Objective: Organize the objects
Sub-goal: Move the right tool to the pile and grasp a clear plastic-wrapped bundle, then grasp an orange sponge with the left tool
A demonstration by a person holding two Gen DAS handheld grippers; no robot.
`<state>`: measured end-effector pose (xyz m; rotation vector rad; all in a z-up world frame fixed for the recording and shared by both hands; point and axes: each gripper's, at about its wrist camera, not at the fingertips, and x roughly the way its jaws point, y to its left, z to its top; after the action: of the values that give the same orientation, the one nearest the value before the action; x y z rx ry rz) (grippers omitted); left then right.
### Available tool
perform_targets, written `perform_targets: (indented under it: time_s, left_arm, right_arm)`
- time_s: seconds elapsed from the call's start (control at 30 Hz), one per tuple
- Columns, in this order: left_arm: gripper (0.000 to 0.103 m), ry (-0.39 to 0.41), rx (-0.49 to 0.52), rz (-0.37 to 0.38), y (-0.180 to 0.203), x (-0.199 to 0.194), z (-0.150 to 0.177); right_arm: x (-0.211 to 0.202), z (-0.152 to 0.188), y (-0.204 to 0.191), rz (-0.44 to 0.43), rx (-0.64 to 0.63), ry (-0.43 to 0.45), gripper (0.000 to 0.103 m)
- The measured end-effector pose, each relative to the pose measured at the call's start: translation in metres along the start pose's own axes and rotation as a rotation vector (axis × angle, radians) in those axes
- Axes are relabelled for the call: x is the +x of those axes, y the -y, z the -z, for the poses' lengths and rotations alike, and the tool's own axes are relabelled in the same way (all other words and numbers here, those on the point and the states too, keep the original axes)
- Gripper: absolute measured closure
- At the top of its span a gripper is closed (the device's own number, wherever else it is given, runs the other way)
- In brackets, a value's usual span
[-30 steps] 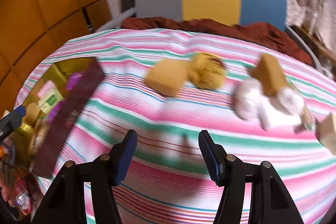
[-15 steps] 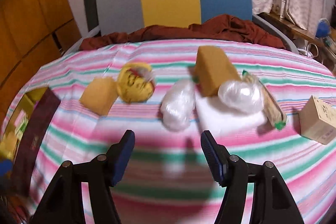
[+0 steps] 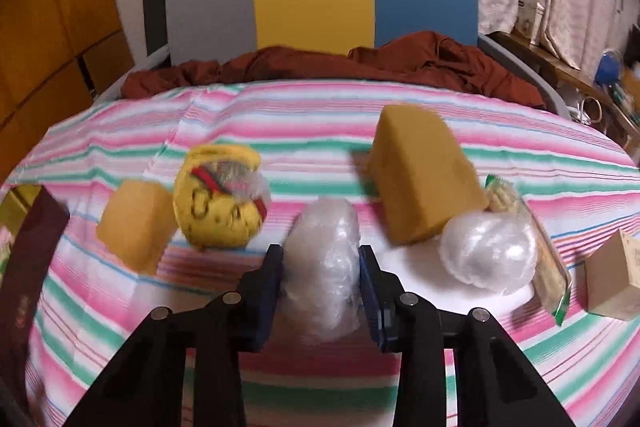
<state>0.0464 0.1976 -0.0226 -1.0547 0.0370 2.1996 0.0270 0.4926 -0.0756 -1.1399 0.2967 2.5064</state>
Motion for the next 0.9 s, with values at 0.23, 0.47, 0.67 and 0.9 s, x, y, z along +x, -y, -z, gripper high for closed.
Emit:
perform_targets:
  time_s: [0.23,0.47,0.67,0.9]
  left_arm:
    - [0.036,-0.022,0.007,-0.016,0.012,0.038,-0.033]
    - [0.032,-0.114,-0.005,-0.049,0.021,0.096,-0.059]
    - [0.027,-0.146,0.025,-0.104,0.028,0.136,-0.074]
    - [0.023,-0.138,0.084,-0.159,0.036,0.169,-0.085]
  right_arm:
    - [-0.016,0.021,0.014,-0.076,-0.006,-0.078,0.066]
    - [-0.033,0.045,0.022,-0.111,-0.007,-0.107,0.066]
    - [-0.032,0.04,0.019,-0.095,-0.02,-0.134,0.066]
    - [-0.03,0.037,0.026,-0.13,0.016,-0.154,0.066]
